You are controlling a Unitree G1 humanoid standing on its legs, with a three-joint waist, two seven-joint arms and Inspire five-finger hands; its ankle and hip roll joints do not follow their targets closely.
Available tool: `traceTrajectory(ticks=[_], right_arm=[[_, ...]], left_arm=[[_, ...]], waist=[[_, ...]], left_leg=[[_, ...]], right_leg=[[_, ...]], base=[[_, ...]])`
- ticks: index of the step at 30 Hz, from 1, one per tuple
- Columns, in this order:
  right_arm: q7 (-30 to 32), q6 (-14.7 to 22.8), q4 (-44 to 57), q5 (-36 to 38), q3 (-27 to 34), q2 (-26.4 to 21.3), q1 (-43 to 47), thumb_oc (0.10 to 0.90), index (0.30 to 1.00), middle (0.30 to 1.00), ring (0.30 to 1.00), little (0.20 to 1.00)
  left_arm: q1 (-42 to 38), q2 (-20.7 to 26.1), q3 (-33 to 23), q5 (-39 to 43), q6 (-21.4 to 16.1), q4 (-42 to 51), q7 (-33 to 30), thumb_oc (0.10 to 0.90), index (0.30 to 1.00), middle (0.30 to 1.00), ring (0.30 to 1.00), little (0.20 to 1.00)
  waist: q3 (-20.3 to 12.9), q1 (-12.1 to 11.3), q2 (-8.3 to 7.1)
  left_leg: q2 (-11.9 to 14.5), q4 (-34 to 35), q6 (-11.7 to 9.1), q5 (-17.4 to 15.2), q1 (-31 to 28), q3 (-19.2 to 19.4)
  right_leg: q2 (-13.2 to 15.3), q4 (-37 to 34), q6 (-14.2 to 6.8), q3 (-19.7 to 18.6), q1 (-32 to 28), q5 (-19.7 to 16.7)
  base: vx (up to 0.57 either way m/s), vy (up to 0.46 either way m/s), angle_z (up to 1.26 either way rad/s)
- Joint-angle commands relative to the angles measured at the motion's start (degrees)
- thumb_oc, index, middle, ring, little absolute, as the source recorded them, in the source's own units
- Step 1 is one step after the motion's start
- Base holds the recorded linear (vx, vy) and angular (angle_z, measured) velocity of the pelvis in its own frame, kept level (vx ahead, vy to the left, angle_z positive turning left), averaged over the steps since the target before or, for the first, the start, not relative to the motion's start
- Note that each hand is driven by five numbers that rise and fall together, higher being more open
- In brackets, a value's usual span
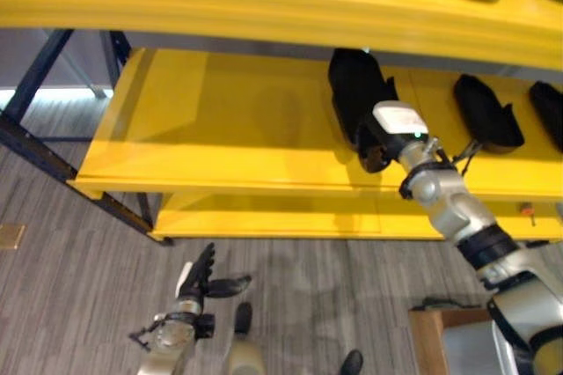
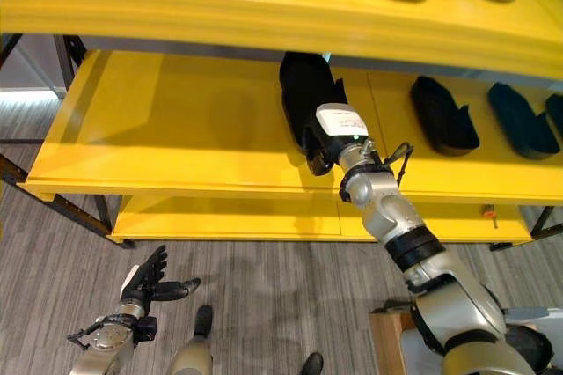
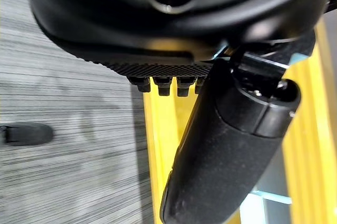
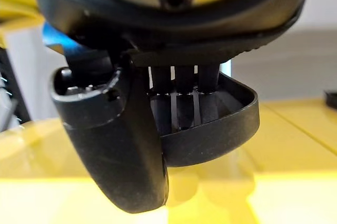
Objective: Move parts from the plastic box to the shelf.
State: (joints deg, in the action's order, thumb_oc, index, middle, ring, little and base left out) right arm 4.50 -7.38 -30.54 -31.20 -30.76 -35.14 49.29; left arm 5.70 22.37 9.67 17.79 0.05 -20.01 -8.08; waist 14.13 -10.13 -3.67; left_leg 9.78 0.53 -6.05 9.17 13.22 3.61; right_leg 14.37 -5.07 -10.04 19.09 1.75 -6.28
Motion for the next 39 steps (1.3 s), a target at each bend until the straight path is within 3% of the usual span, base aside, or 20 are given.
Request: traceTrajectory(ticks=[1,6,13,29,39], right_arm=[[7.42,0.41,-0.29,1.87,-0.55,-3.13,15.3,0.4,0.3,0.3,0.3,0.3],[7.41,0.99,-6.82,3.67,-4.35,-2.29,21.45,0.4,0.3,0.3,0.3,0.3],[5.6,1.42,-10.35,2.57,-8.93,-2.79,25.0,0.4,0.3,0.3,0.3,0.3],[3.21,2.19,-12.08,0.65,-16.08,-6.97,31.38,0.4,0.3,0.3,0.3,0.3],[3.95,1.65,-17.15,1.48,-15.98,-5.48,32.06,0.4,0.3,0.3,0.3,0.3]], left_arm=[[-3.44,3.38,0.61,2.17,-5.39,4.78,-0.36,0.9,1.0,1.0,1.0,1.0],[-5.08,4.45,1.87,2.79,-6.23,5.7,-0.16,0.9,1.0,1.0,1.0,1.0],[-6.57,4.4,2.6,3.27,-6.46,5.29,-0.39,0.9,1.0,1.0,1.0,1.0],[-8.16,5.22,3.25,4.29,-6.66,5.25,-0.23,0.9,1.0,1.0,1.0,1.0],[-8.48,5.59,3.1,5.11,-7.12,5.25,-0.41,0.9,1.0,1.0,1.0,1.0]], waist=[[1.0,-0.91,0.56],[4.26,-0.53,2.42],[6.09,-0.4,2.97],[7.53,-0.39,2.16],[7.52,-0.71,2.03]], left_leg=[[-2.32,-3.19,2.68,-2.13,1.45,0.14],[-1.29,-6.27,2.18,-1.61,5.94,-0.06],[-0.79,-7.81,1.78,-1.44,8.41,-0.19],[-0.55,-5.56,1.75,-0.83,7.28,-0.7],[-0.89,-5.06,1.88,-0.87,6.73,-0.66]], right_leg=[[-0.82,8.87,3.5,-1.12,2.34,3.41],[-0.96,13.99,4.21,-1.67,8.31,4.71],[-1.11,16.79,4.57,-2.0,11.66,5.31],[-1.85,16.9,4.84,-1.3,11.74,5.76],[-1.75,16.27,4.86,-1.13,11.23,5.5]], base=[[-0.13,-0.042,0.01],[-0.09,-0.023,-0.02],[-0.03,-0.021,-0.01],[0.0,-0.006,0.0],[0.0,0.0,0.0]])
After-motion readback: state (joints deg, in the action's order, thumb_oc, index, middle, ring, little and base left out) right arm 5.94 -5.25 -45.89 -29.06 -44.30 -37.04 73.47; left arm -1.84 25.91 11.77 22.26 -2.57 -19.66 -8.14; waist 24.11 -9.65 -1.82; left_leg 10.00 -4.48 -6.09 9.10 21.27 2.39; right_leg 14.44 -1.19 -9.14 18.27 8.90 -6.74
